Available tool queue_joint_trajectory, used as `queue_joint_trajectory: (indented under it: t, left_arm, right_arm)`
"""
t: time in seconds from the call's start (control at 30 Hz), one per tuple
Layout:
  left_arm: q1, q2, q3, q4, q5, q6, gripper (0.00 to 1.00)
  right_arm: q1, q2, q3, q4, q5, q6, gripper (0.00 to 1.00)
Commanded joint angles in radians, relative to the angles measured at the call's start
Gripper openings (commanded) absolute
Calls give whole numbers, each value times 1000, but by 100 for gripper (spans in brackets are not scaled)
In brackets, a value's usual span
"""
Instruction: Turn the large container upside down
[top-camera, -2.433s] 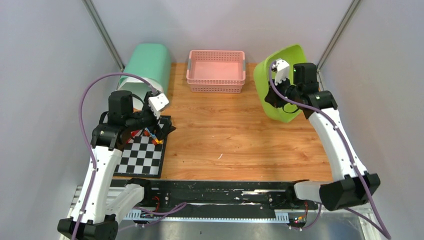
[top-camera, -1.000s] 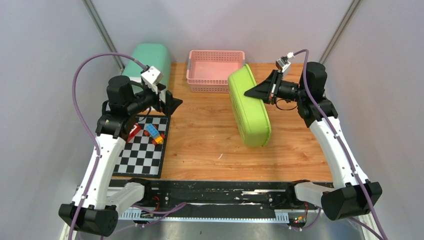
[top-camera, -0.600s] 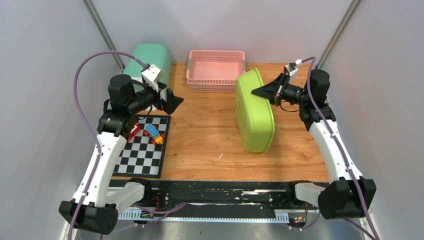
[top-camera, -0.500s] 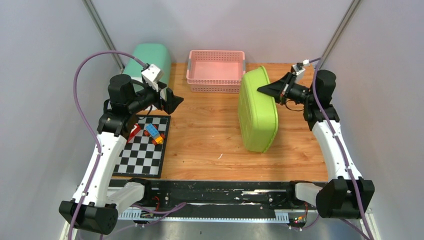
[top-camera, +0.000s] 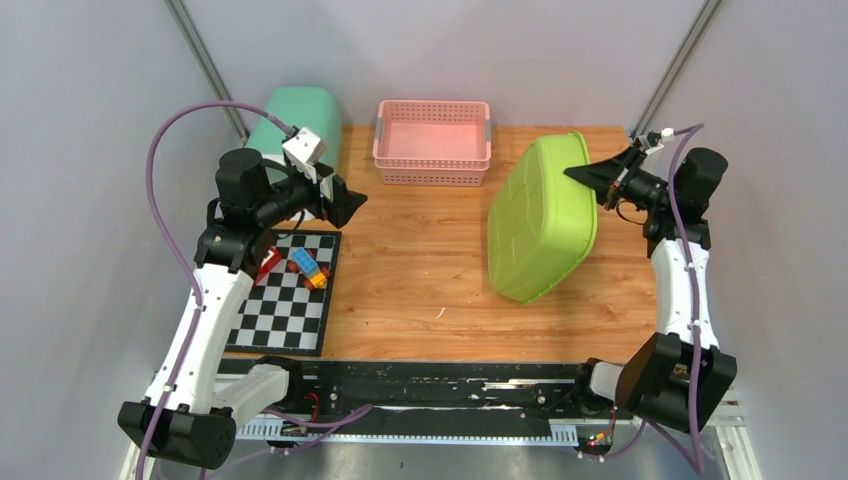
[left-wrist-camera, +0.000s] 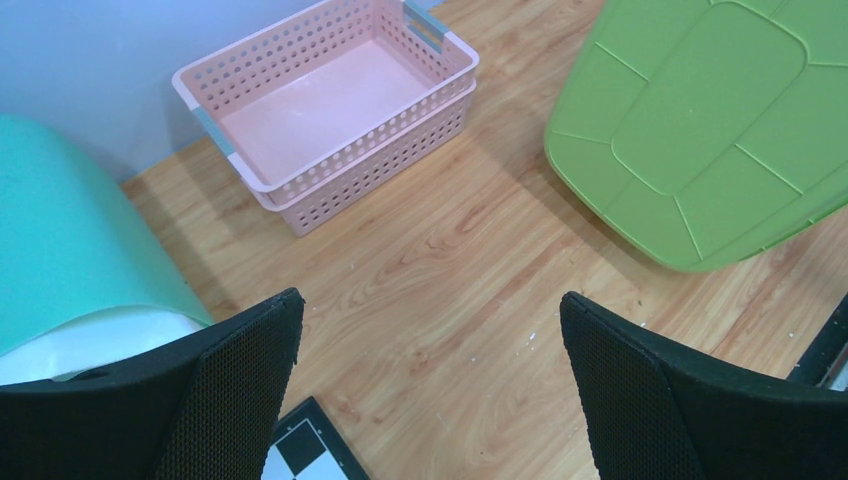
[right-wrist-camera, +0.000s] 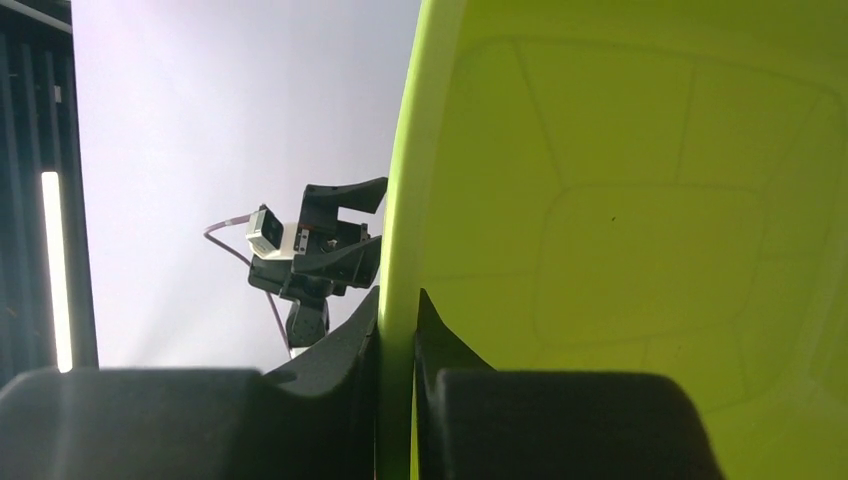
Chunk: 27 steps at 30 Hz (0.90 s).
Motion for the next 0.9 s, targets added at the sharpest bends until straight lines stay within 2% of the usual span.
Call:
queue_joint_trajectory:
  t: [0.0, 0.17, 0.43, 0.6, 0.87]
  left_arm:
    - [-10, 4, -3, 23, 5, -8, 100]
    - [-16, 14, 0, 30, 5, -13, 100]
    - [-83, 79, 63, -3, -46, 19, 100]
    - [-108, 93, 55, 28, -59, 7, 100]
    - [-172, 147, 49, 56, -103, -3, 100]
  right_arm:
    - [-71, 39, -23, -108, -52, -131, 16]
    - [-116, 55, -10, -108, -76, -140, 24]
    - [-161, 73, -4, -108, -105, -162, 44]
    - [-176, 79, -5, -108, -119, -169, 49]
    - [-225, 87, 19, -108, -142, -155, 51]
